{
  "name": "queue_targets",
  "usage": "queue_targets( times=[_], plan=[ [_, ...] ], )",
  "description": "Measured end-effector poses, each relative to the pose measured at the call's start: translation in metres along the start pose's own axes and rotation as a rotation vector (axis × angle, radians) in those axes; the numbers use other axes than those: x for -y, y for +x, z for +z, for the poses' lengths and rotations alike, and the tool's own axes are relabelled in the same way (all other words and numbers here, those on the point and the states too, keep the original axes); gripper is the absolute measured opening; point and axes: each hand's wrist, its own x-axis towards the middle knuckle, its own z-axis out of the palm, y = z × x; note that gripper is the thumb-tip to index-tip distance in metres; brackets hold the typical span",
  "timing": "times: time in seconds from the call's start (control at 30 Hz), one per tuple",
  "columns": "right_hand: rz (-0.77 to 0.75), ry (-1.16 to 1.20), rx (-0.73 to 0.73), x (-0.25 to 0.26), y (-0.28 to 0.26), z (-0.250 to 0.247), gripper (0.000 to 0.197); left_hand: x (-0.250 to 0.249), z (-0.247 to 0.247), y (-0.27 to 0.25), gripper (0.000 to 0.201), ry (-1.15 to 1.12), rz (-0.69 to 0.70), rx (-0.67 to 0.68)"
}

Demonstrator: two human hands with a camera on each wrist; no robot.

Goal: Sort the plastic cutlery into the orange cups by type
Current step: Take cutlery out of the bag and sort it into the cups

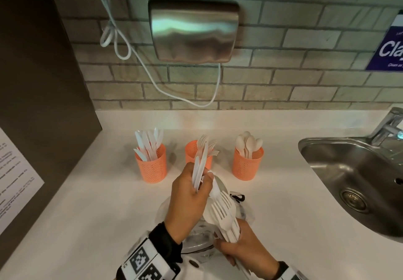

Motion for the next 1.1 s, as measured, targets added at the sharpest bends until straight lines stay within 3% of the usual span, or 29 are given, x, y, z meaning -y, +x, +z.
queue_targets(
  times=[0.2,0.4,0.67,0.8,0.97,1.1],
  plan=[
    [0.031,0.028,0.008,-0.002,0.001,0.002,0.014,-0.001,-0.004,0.004,0.005,0.003,0.023,-0.007],
    [0.014,0.002,0.003,-0.003,0.002,0.001,0.013,0.000,-0.013,0.005,0.016,0.012,-0.080,0.184],
    [0.007,0.000,-0.003,-0.002,0.002,0.001,0.015,-0.008,-0.011,0.001,0.023,0.032,-0.049,0.030],
    [0.027,0.011,0.023,-0.002,0.001,0.002,0.022,-0.006,-0.016,0.005,0.005,0.103,-0.073,0.151],
    [0.053,-0.011,0.053,-0.002,0.000,0.003,0.022,-0.005,-0.023,0.013,0.021,0.211,-0.115,0.382],
    [0.049,-0.013,0.064,0.001,-0.002,0.003,0.015,-0.017,-0.029,0.026,0.023,0.134,-0.178,0.369]
  ],
)
